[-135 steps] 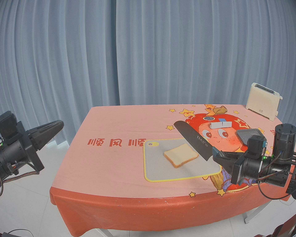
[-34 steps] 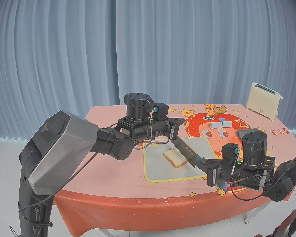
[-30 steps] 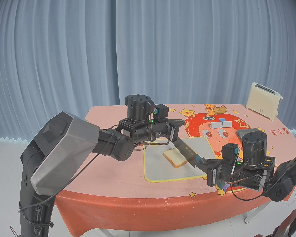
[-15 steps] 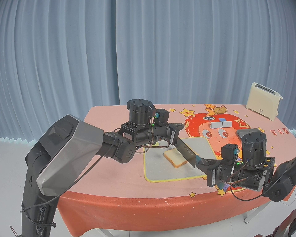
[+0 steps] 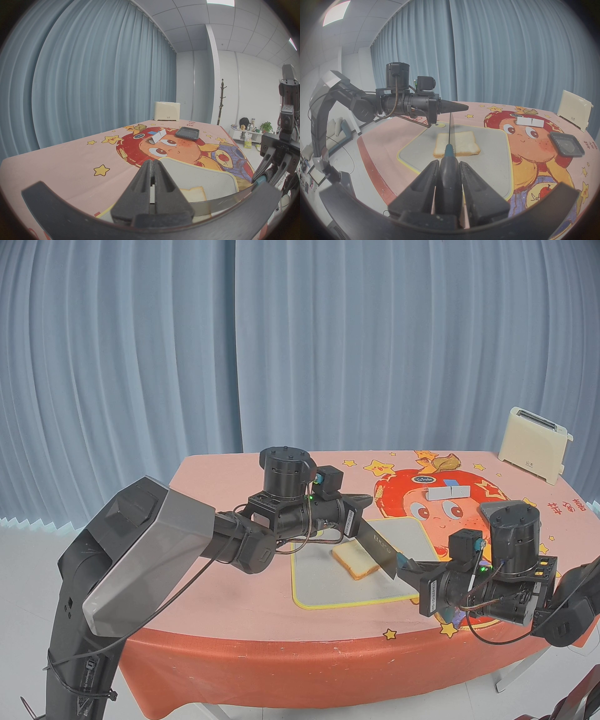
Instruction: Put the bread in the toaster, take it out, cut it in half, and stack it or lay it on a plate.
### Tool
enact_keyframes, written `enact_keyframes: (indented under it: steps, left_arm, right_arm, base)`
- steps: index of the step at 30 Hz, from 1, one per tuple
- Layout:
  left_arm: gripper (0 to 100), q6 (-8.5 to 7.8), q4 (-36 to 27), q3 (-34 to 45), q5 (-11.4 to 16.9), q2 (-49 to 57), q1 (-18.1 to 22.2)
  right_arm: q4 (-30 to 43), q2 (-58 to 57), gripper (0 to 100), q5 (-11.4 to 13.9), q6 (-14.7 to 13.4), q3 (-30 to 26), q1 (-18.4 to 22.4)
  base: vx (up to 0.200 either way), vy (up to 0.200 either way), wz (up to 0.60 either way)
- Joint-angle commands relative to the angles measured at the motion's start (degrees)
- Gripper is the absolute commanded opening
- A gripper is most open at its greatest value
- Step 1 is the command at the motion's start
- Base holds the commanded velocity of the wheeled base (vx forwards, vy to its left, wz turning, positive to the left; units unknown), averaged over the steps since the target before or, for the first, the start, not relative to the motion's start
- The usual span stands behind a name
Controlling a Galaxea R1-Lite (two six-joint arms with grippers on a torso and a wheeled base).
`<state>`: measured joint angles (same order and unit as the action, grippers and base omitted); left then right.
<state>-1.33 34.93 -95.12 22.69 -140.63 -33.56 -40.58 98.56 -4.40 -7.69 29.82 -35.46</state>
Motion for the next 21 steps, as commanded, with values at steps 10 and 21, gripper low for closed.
enact_keyframes:
  steps: [10,21]
  left_arm:
    - [0,0.01,0.0,-0.3,0.0,-0.8,0.1]
    - [0,0.01,0.1,-0.3,0.0,-1.0,0.3]
  right_arm:
    - [-0.2,0.1,0,-0.2,-2.2,0.9,-0.1]
    - [-0.1,0.1,0,-0.2,-2.2,0.9,-0.1]
  base:
    - [0.0,0.0,0.0]
    - [0.0,0.0,0.0]
